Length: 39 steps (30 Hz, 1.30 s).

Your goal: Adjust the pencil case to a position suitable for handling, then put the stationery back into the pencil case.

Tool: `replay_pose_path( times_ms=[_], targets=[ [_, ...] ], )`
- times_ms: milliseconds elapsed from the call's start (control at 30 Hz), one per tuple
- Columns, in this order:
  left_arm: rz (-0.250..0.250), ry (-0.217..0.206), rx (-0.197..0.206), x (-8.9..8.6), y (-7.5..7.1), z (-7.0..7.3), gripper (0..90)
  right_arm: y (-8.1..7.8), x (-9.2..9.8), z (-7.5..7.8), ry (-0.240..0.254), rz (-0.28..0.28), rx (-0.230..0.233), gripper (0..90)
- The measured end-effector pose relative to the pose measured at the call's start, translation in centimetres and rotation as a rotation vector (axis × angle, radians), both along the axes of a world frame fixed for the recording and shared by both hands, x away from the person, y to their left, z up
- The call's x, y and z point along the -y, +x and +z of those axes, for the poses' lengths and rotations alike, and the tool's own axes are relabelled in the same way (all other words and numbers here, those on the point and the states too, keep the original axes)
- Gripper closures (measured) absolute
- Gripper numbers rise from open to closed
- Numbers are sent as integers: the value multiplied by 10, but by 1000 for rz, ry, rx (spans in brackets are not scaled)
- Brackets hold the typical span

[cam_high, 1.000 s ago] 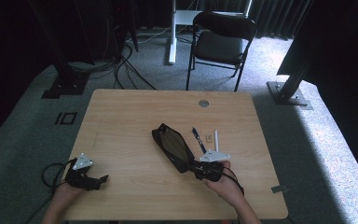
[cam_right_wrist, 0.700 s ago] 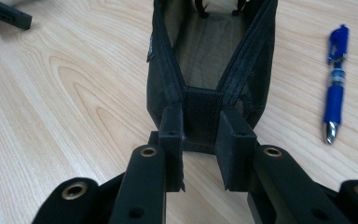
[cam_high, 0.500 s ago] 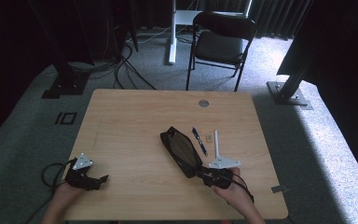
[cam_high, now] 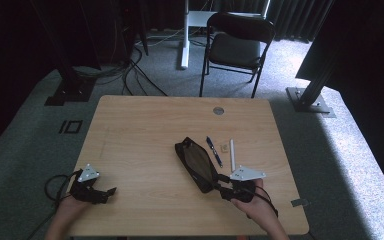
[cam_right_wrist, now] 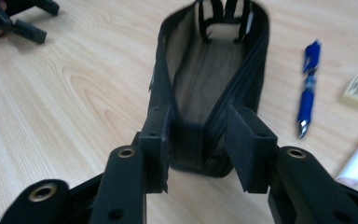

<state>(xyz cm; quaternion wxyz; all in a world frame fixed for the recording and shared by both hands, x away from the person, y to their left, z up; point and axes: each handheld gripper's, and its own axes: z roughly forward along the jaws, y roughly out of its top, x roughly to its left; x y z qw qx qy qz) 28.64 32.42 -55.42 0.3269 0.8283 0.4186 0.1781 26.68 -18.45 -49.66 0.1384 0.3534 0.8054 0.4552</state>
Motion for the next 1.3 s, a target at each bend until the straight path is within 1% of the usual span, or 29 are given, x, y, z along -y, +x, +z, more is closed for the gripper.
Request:
replay_pose_path(
  times_ms=[33, 100, 167, 233, 267, 400, 433, 467, 600, 667, 700, 733, 767, 833, 933, 967, 1000, 1133, 1200, 1267, 1300],
  targets=[
    [0, 0, 0, 0, 0, 0, 16, 2, 1, 4, 7, -8, 9, 568],
    [0, 0, 0, 0, 0, 0, 16, 5, 3, 9, 4, -21, 31, 552],
    [0, 0, 0, 0, 0, 0, 16, 9, 5, 13, 18, -42, 45, 515],
    [0, 0, 0, 0, 0, 0, 16, 15, 7, 16, 25, -61, 53, 465],
    [0, 0, 0, 0, 0, 0, 16, 18, 8, 17, 29, -72, 60, 459],
    [0, 0, 0, 0, 0, 0, 16, 31, 14, 20, 43, -117, 75, 359],
    [0, 0, 0, 0, 0, 0, 16, 34, 15, 20, 37, -126, 79, 324],
    [0, 0, 0, 0, 0, 0, 16, 37, 16, 20, 35, -138, 74, 292],
    [0, 0, 0, 0, 0, 0, 16, 52, 21, 13, 38, -185, 63, 205],
    [0, 0, 0, 0, 0, 0, 16, 58, 23, 9, 33, -200, 57, 147],
    [0, 0, 0, 0, 0, 0, 16, 61, 23, 7, 33, -207, 50, 137],
    [0, 0, 0, 0, 0, 0, 16, 61, 23, 7, 33, -207, 50, 137],
    [0, 0, 0, 0, 0, 0, 16, 67, 25, 3, 25, -224, 40, 138],
    [0, 0, 0, 0, 0, 0, 16, 73, 27, -2, 27, -242, 33, 138],
    [0, 0, 0, 0, 0, 0, 16, 82, 30, -10, -2, -270, 23, 146],
    [0, 0, 0, 0, 0, 0, 16, 85, 32, -13, -13, -283, 16, 173],
    [0, 0, 0, 0, 0, 0, 16, 88, 33, -16, -28, -296, 2, 227],
    [0, 0, 0, 0, 0, 0, 16, 99, 38, -29, -58, -339, -34, 246],
    [0, 0, 0, 0, 0, 0, 16, 103, 38, -33, -56, -354, -48, 255],
    [0, 0, 0, 0, 0, 0, 16, 108, 39, -37, -75, -365, -50, 297],
    [0, 0, 0, 0, 0, 0, 16, 111, 39, -38, -73, -375, -52, 320]
  ],
)
